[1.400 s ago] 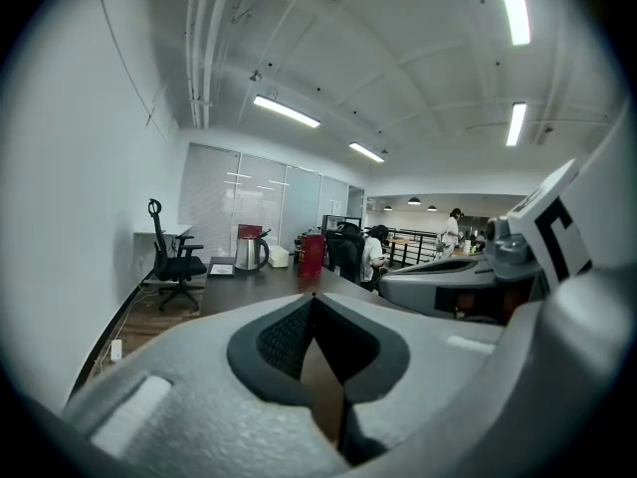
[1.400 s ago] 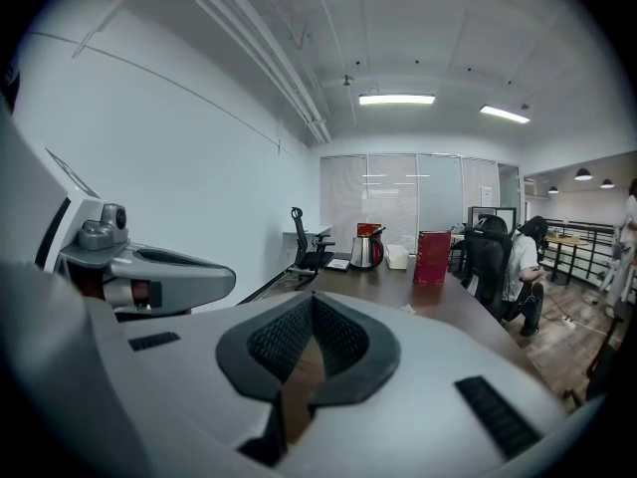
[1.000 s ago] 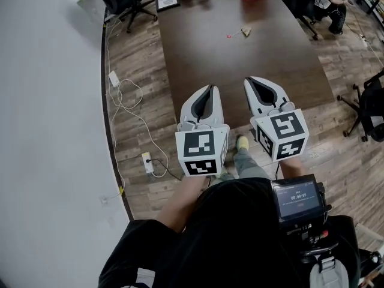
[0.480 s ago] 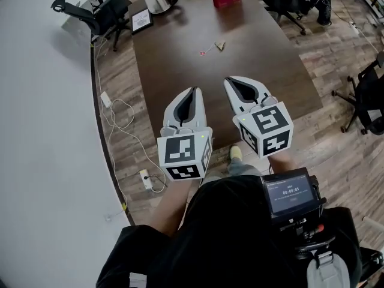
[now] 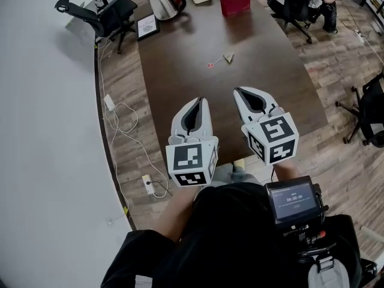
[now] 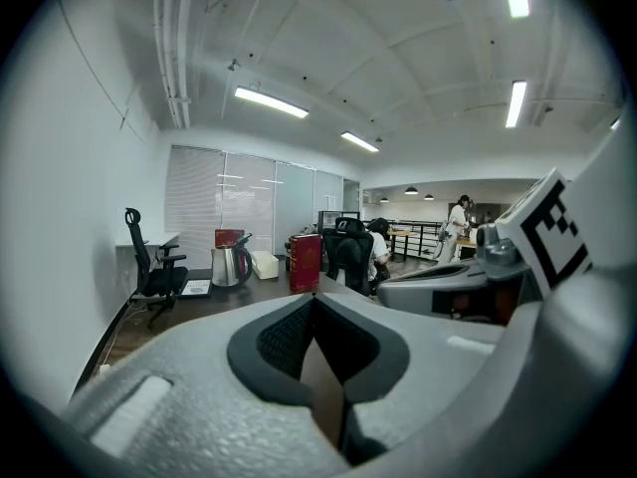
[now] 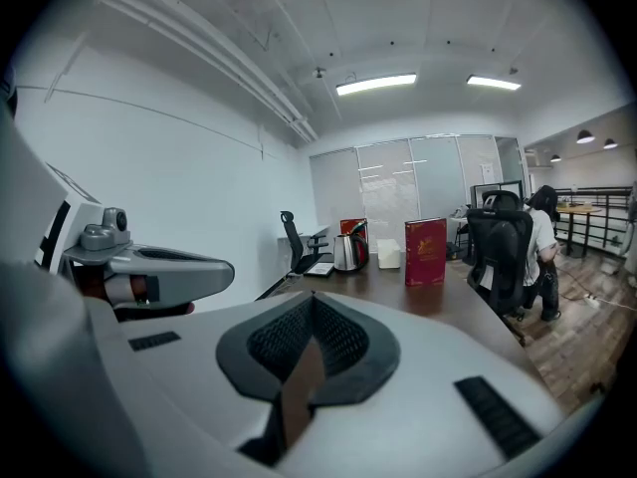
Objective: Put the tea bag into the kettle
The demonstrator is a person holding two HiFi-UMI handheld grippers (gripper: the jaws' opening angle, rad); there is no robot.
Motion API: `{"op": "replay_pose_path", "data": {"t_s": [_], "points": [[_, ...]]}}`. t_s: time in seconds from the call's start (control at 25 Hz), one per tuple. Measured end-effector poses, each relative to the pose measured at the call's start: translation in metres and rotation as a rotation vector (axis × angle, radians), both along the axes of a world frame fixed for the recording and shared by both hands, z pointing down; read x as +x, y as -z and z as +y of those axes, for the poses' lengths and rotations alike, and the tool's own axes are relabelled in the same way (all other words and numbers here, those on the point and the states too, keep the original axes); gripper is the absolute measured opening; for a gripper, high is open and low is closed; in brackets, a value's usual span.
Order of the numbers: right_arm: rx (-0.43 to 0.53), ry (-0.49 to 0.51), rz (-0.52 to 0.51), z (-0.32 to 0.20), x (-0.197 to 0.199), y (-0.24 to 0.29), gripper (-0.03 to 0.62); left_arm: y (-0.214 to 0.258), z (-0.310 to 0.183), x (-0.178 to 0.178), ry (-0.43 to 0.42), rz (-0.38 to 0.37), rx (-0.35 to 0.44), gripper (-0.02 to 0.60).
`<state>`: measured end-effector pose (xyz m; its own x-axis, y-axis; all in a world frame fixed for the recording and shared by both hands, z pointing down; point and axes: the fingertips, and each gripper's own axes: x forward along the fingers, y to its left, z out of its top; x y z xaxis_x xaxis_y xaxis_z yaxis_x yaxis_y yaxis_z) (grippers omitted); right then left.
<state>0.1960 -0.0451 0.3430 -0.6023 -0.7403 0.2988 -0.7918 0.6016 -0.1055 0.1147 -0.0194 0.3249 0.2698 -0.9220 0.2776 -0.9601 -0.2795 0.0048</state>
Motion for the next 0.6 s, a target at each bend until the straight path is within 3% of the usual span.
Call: {"op": "replay_pose_path", "data": {"t_s": [0.6], "points": [[0.037,-0.097,0.107,-0.045,-0.037,0.009,0.006,0.004,-0.048,-0.052,-0.062,0.065,0.022,0.003]]}}
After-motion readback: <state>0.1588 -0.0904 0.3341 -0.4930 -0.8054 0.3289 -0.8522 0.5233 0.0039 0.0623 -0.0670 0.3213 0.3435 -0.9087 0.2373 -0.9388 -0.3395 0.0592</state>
